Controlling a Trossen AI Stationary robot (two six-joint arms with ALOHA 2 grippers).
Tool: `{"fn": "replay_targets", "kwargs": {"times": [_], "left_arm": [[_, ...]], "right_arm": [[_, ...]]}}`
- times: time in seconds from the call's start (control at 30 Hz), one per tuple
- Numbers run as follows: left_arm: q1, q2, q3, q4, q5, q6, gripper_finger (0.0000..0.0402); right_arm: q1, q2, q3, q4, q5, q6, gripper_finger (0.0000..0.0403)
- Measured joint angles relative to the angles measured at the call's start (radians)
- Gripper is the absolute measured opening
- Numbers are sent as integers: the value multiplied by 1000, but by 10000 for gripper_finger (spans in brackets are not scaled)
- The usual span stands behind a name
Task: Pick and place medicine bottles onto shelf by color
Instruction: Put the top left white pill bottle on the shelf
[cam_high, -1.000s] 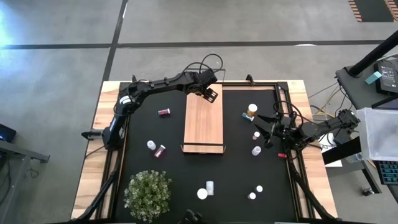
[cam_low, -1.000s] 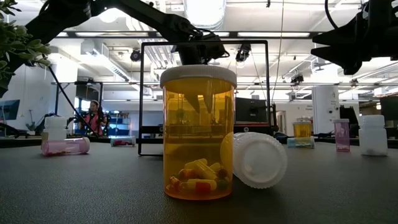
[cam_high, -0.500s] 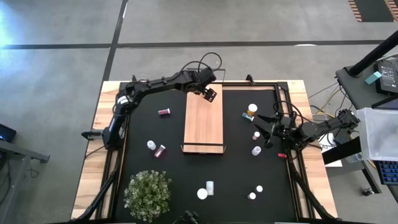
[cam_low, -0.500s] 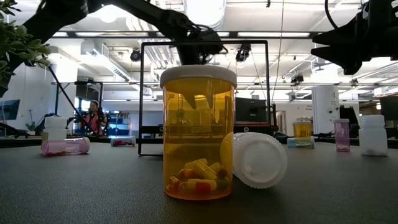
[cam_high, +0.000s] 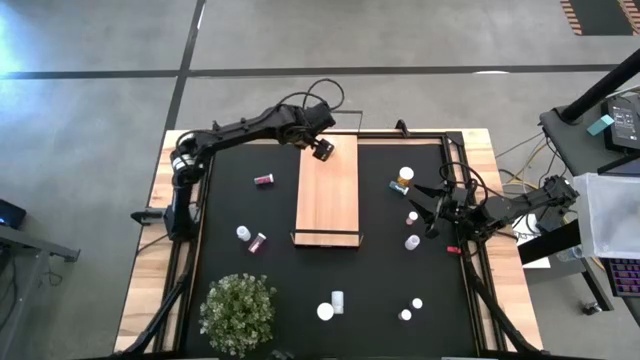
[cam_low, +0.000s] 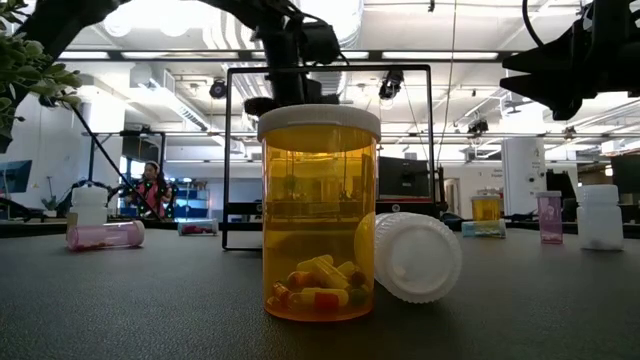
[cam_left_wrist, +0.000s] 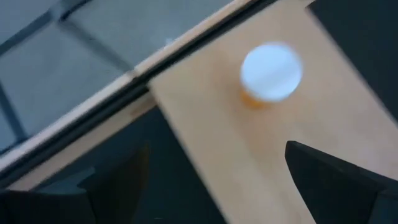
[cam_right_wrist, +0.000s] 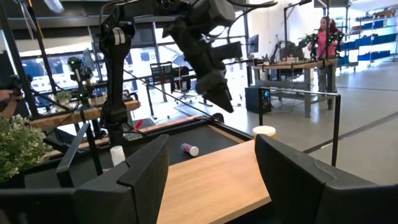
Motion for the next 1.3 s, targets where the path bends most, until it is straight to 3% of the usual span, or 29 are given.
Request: {"fn": "replay_targets", "kwargs": {"times": [0.37, 0.5, 0.73, 0.9, 1.07, 1.3], "left_arm": [[6, -69, -21, -307, 2, -132, 355], [7, -140, -135, -301, 9, -140, 355], [5, -391, -469, -173, 44, -227, 355], [-18, -540, -637, -158, 47, -321, 355], [-38, -604, -749, -172, 51, -438, 355], [-42, -608, -808, -216, 160, -586, 355]], "right_arm": [[0, 0, 0, 0, 0, 0, 228], [0, 0, 0, -1, 0, 0, 228], [0, 0, 0, -1, 0, 0, 228], [0, 0, 0, -1, 0, 0, 228], [0, 0, 0, -1, 0, 0, 228], [0, 0, 0, -1, 0, 0, 228]]}}
